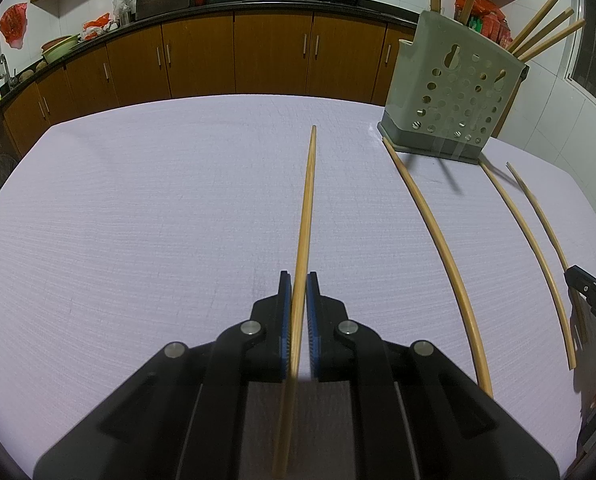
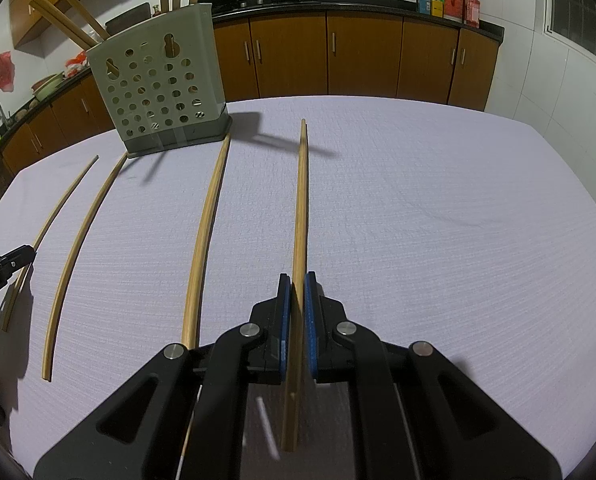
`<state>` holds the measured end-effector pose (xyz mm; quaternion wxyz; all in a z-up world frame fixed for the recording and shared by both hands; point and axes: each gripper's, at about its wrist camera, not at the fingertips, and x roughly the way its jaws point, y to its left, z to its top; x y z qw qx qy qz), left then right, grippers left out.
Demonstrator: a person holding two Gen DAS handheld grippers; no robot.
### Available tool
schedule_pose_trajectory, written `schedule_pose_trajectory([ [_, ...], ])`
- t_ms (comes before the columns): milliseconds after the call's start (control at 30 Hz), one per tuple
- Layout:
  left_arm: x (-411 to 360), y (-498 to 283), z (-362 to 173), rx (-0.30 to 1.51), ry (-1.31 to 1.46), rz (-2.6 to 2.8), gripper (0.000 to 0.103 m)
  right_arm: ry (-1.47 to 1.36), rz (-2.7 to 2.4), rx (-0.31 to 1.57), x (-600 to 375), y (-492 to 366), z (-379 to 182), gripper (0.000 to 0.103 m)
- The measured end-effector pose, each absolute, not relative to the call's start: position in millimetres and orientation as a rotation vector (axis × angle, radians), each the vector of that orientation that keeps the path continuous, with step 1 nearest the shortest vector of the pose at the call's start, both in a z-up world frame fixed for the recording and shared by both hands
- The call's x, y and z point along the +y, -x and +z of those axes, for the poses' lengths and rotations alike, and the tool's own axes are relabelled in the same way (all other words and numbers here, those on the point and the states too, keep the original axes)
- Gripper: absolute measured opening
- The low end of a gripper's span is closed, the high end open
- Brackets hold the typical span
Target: Organize utensils
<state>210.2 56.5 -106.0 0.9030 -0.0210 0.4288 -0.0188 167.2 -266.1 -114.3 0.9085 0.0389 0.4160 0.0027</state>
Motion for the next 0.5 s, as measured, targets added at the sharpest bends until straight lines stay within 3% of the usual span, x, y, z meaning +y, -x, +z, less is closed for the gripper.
schedule_pose_trajectory([
  [500, 54.7, -208.8, -106.6, 0.886, 0.022, -0.037, 0.010, -0.087, 0.006, 0.859, -267.0, -165.7, -113.1, 0.008],
])
